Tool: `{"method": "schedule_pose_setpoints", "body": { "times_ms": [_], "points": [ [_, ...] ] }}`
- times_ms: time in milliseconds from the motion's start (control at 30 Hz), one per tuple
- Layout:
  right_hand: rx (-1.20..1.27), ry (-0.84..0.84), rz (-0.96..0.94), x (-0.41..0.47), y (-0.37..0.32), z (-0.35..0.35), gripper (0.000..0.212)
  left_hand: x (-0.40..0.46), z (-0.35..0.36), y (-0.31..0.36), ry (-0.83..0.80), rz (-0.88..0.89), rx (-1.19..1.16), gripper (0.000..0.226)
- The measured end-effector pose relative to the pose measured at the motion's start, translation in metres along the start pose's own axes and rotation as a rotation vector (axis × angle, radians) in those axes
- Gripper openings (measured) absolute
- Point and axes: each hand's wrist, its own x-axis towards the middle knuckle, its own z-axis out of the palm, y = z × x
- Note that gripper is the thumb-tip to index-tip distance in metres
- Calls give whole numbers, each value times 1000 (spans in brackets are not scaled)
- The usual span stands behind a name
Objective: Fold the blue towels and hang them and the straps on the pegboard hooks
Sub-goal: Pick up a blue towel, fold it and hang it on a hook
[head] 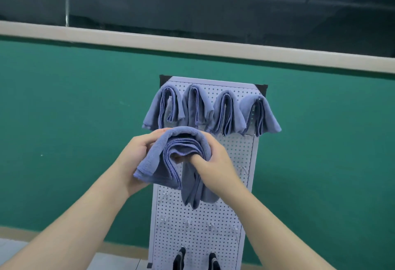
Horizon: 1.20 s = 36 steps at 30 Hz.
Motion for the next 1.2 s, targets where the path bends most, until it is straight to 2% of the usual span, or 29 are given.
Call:
{"method": "schedule_pose_setpoints", "body": {
  "times_ms": [100, 167, 233, 300, 400, 533, 667, 767, 800, 933, 1200],
  "points": [
    [12, 59, 40, 16, -2, 9, 40, 3, -12, 6, 135, 15, 209, 33],
    [-28, 62, 63, 25, -1, 17, 39, 6, -22, 3, 278, 79, 543, 22],
    [-62, 60, 86, 31, 0, 26, 36, 4, -30, -5, 378, 235, 830, 20],
    [-99, 67, 100, 36, 2, 35, 37, -2, -35, -15, 382, 417, 962, 32],
    [-125, 54, 123, 43, 3, 45, 36, -6, -36, -26, 311, 546, 1085, 47],
    [-146, 12, 159, 57, 3, 54, 28, 10, -40, -31, 358, 605, 1127, 41],
    [-199, 24, 160, 73, 4, 64, 32, 38, -49, -32, 440, 618, 1120, 37],
    [-204, 25, 154, 91, 7, 68, 25, 61, -55, -25, 463, 646, 1080, 25],
    [-206, 25, 147, 97, 8, 68, 23, 68, -57, -21, 454, 656, 1056, 22],
    [-224, 11, 107, 122, 16, 74, 23, 91, -71, 0, 386, 633, 1054, 38],
    [-302, -43, 95, 151, 54, 92, 24, 147, -105, 5, 349, 499, 1110, 35]
  ]
}}
